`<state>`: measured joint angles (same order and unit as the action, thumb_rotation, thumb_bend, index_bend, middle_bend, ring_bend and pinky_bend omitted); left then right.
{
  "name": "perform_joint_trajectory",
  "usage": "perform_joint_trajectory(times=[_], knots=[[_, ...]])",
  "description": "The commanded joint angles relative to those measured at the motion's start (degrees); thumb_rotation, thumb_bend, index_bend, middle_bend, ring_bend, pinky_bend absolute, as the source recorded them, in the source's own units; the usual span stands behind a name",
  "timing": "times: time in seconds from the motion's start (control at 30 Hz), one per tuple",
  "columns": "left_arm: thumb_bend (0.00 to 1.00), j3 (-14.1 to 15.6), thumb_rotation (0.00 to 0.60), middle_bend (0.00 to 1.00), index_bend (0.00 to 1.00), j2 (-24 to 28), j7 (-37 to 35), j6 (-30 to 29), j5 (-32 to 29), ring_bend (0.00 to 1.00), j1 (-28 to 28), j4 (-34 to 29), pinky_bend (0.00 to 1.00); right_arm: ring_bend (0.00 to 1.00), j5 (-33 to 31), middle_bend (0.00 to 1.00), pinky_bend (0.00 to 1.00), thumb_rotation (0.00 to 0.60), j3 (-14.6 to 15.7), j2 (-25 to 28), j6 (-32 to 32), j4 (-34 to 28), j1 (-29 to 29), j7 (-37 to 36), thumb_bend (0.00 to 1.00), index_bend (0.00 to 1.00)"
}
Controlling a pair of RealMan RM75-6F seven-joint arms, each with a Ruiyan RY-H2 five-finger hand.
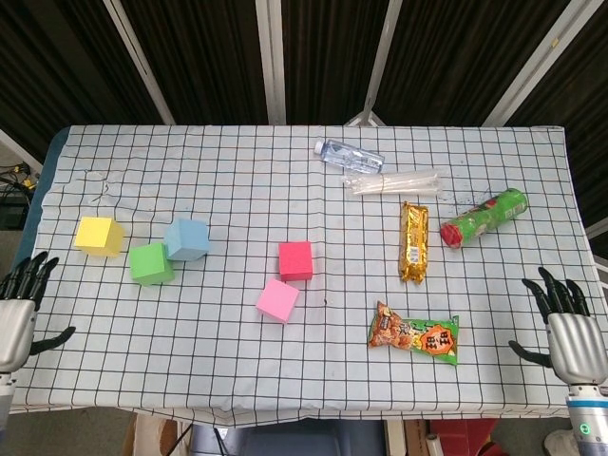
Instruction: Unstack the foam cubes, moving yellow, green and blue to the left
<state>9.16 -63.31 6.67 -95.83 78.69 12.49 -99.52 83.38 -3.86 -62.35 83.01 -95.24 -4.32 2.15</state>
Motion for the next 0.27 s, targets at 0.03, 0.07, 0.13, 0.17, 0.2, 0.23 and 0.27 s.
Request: perform_joint_trajectory(times=[0.03,0.07,0.13,0.17,0.2,0.23,0.27], knots=[[0.00,0.1,0.600,0.00,0.03,0.4,-2.9,-0.3,2.2,0.00,-1.8,2.1,0.12,0.12,0.1,0.02,0.00,0.600,0.0,0.1,0.4,-0.4,0.2,0.4,0.06,0.17],[0.00,-0.5,0.600,0.00,0.03,0.0,-2.6,-0.9,2.5,0.00,-2.4,2.6,0.12,0.12,0.2,0.02,0.00,0.600,0.1,0.3,0.6,-0.6,0.3,0.6,0.06,0.17],[0.00,-1.0,0.600,0.00,0.03,-0.2,-1.7,-0.9,2.3,0.00,-3.0,2.6,0.12,0.12,0.1,0.02,0.00,0.600,0.0,0.4,0.8,-1.0,0.5,0.7,0.06,0.17],[0.00,-1.2,0.600,0.00,0.03,-0.3,-1.5,-0.8,2.3,0.00,-3.2,2.6,0.12,0.12,0.1,0.02,0.00,0.600,0.0,0.4,0.9,-1.0,0.5,0.7,0.06,0.17],[0.00,-1.6,0.600,0.00,0.03,-0.4,-1.4,-0.7,2.2,0.00,-3.3,2.8,0.12,0.12,0.1,0.02,0.00,0.600,0.0,0.5,1.1,-1.0,0.6,0.9,0.06,0.17],[0.00,-2.2,0.600,0.00,0.03,-0.6,-1.2,-0.5,1.8,0.00,-3.6,3.0,0.12,0.12,0.0,0.02,0.00,0.600,0.0,0.5,1.2,-1.1,0.7,1.1,0.06,0.17],[0.00,-2.7,0.600,0.00,0.03,-0.7,-1.0,-0.2,1.4,0.00,-3.7,3.1,0.12,0.12,-0.2,0.02,0.00,0.600,-0.1,0.6,1.2,-1.3,0.7,1.3,0.06,0.17]])
